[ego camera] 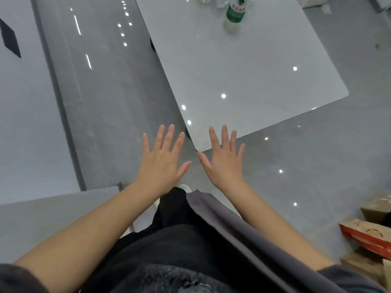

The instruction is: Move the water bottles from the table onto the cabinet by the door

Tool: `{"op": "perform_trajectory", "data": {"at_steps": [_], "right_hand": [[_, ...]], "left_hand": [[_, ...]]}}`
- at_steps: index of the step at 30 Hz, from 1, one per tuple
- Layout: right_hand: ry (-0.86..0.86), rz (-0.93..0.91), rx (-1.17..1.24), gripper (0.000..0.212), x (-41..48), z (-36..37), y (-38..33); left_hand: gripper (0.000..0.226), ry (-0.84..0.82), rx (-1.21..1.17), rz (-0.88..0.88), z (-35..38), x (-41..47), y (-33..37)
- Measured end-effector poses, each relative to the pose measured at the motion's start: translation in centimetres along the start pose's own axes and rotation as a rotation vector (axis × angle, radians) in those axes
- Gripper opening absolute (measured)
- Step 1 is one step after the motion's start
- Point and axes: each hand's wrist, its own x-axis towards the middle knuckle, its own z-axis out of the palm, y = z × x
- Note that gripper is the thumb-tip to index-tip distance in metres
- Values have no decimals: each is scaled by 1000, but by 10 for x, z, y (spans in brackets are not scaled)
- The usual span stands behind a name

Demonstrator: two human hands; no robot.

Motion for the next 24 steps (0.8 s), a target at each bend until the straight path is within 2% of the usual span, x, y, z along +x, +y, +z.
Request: {"op": "perform_trajectory", "data": {"at_steps": [9, 16, 24], "right_hand": [[-57, 119, 13, 72, 104, -6, -24], [-63, 225, 83, 73, 204, -32, -49], [-66, 280, 87, 73, 281, -67, -88]], "left_hand": [[74, -34, -1, 132, -12, 107, -51], [74, -136, 40, 255, -42, 212, -95], [74, -160, 3, 271, -72, 302, -143]]}}
